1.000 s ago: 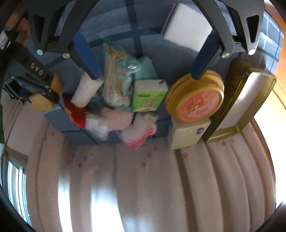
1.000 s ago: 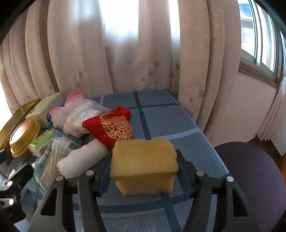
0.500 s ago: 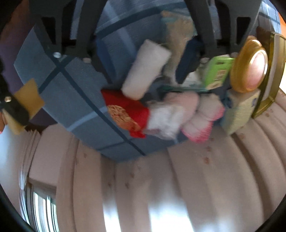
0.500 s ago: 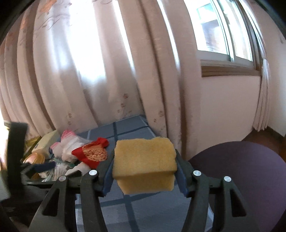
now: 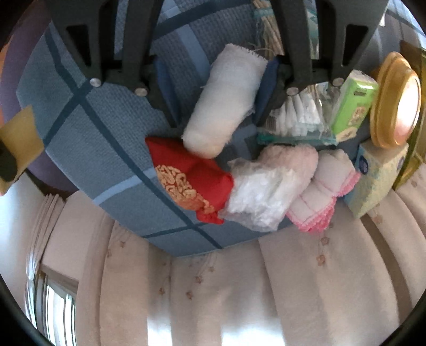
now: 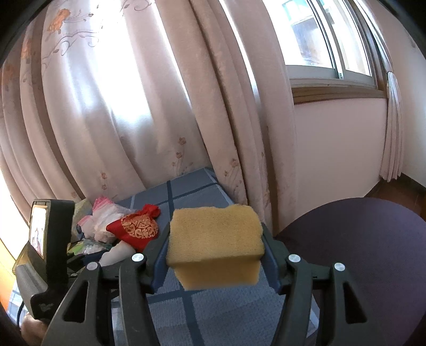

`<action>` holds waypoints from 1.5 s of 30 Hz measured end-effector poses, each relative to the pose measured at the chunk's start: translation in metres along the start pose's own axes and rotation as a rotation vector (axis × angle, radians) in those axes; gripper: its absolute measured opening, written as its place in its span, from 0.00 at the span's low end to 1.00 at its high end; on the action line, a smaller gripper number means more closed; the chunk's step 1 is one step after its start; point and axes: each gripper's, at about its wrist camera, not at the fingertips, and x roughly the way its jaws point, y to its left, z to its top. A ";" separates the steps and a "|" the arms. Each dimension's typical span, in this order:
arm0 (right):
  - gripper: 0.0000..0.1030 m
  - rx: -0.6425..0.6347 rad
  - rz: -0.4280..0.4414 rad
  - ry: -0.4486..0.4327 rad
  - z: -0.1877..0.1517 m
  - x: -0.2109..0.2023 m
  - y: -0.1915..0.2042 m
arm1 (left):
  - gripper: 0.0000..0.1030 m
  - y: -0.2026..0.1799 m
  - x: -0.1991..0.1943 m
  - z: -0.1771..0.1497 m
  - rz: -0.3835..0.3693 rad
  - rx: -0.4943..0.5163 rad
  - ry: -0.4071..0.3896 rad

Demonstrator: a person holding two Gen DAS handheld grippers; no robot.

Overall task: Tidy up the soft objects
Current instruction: 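Grasp the yellow sponge with the right tool while the left tool grasps the white rolled cloth, then carry the white cloth and yellow sponge with both tools over the gold tin tray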

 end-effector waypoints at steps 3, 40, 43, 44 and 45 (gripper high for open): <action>0.60 -0.001 0.000 0.007 -0.002 -0.001 0.001 | 0.39 0.001 -0.002 -0.001 0.009 -0.013 -0.008; 0.60 -0.155 0.123 -0.039 -0.026 -0.026 0.124 | 0.31 0.088 -0.106 -0.048 0.178 -0.145 -0.252; 0.60 -0.168 0.130 -0.033 -0.029 -0.025 0.132 | 0.31 0.092 -0.107 -0.052 0.172 -0.152 -0.248; 0.60 -0.173 0.130 -0.032 -0.029 -0.025 0.134 | 0.31 0.093 -0.107 -0.053 0.171 -0.152 -0.247; 0.60 -0.177 0.130 -0.031 -0.030 -0.025 0.136 | 0.31 0.093 -0.107 -0.055 0.169 -0.153 -0.245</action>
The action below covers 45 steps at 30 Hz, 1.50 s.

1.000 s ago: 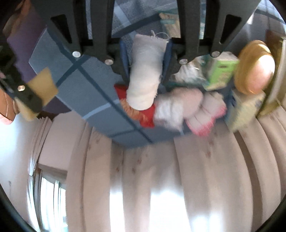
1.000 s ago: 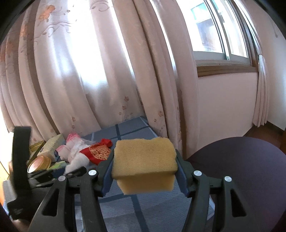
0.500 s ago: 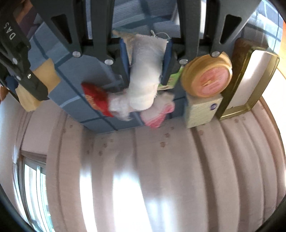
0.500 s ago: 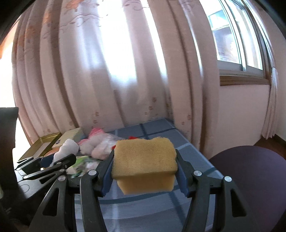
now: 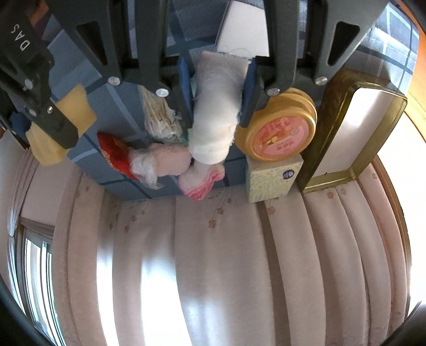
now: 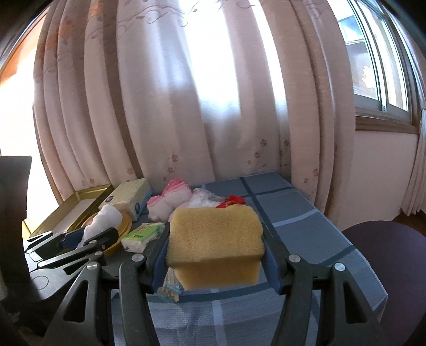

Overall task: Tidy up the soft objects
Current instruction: 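Carry the white cloth and yellow sponge with both tools over the gold tin tray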

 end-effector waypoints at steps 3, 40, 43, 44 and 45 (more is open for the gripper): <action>0.60 -0.005 0.004 0.005 -0.001 0.000 0.004 | 0.31 0.001 -0.002 -0.001 -0.012 -0.004 0.005; 0.60 -0.077 0.209 0.045 -0.002 0.005 0.100 | 0.31 0.093 -0.020 -0.016 0.121 -0.106 -0.012; 0.60 -0.086 0.233 0.043 0.000 0.007 0.112 | 0.31 0.105 -0.020 -0.015 0.145 -0.123 -0.017; 0.60 -0.089 0.242 0.041 0.001 0.008 0.116 | 0.31 0.111 -0.020 -0.015 0.154 -0.132 -0.016; 0.60 -0.091 0.249 0.039 0.001 0.010 0.120 | 0.31 0.116 -0.020 -0.016 0.161 -0.138 -0.017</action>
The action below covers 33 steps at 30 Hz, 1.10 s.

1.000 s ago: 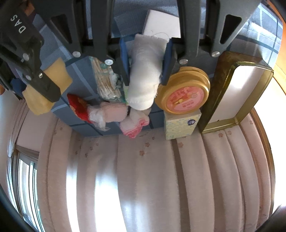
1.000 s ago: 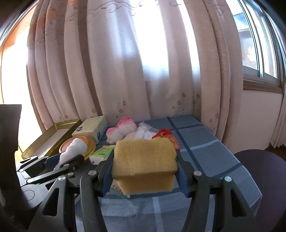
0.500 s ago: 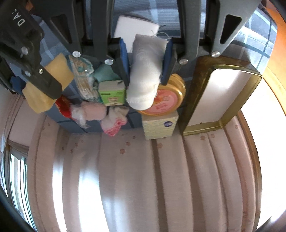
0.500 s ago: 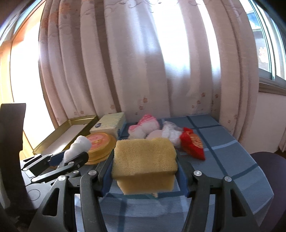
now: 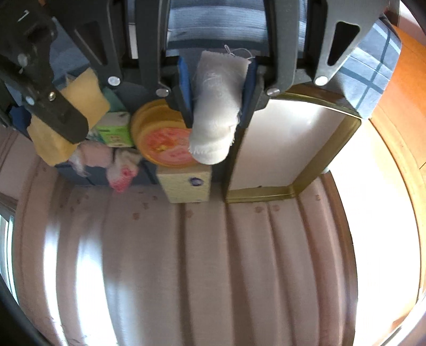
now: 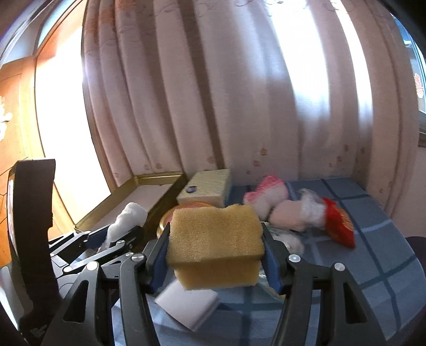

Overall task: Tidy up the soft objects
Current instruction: 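Carry the white cloth and yellow sponge with both tools over the gold tin tray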

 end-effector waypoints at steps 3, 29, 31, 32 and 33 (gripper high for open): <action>0.60 -0.008 0.018 -0.011 0.004 0.007 0.012 | 0.31 0.016 0.003 0.001 0.029 -0.024 0.000; 0.60 -0.057 0.111 -0.106 0.040 0.093 0.109 | 0.31 0.124 0.054 0.027 0.287 -0.145 -0.003; 0.60 -0.059 0.103 -0.112 0.040 0.100 0.114 | 0.31 0.129 0.059 0.028 0.312 -0.146 -0.003; 0.60 -0.062 0.097 -0.115 0.039 0.103 0.116 | 0.31 0.132 0.061 0.029 0.330 -0.144 -0.003; 0.60 -0.065 0.093 -0.116 0.039 0.106 0.118 | 0.31 0.136 0.065 0.030 0.346 -0.143 -0.001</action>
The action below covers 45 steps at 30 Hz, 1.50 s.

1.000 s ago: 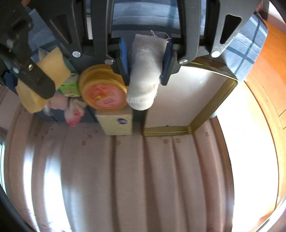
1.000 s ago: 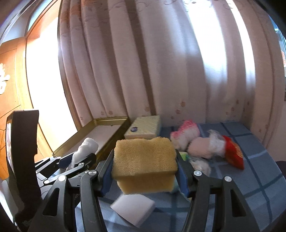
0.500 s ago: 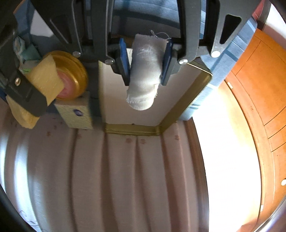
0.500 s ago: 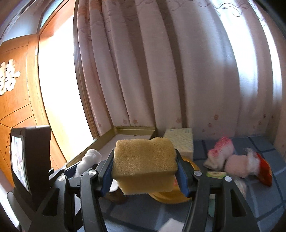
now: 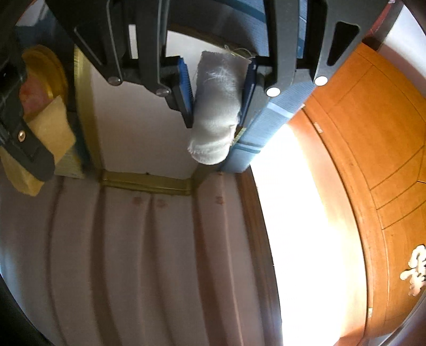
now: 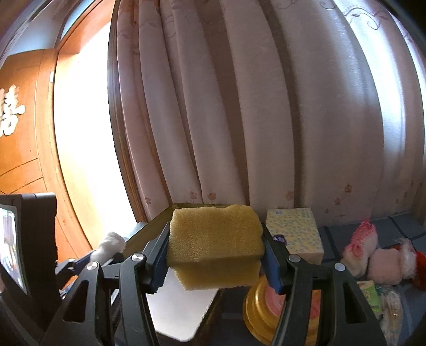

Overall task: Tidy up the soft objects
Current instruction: 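Carry the white cloth and yellow sponge with both tools over the gold tin tray, then open both tools to drop the cloth and sponge into the gold tray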

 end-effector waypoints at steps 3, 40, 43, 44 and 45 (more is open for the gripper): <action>0.60 -0.013 -0.007 0.001 -0.001 0.012 0.008 | 0.31 0.005 0.011 0.002 0.019 -0.007 0.015; 0.75 -0.036 0.048 0.085 -0.017 0.067 0.007 | 0.55 -0.001 0.048 0.000 -0.010 -0.035 0.065; 0.77 -0.040 0.060 0.049 -0.017 0.060 0.008 | 0.87 0.001 0.036 -0.001 0.027 -0.054 0.008; 0.77 -0.043 0.050 0.029 -0.017 0.056 0.008 | 0.89 0.002 0.034 -0.001 0.032 -0.058 -0.006; 0.80 -0.045 0.038 0.010 -0.016 0.052 0.008 | 0.93 0.002 0.030 -0.001 0.035 -0.060 -0.026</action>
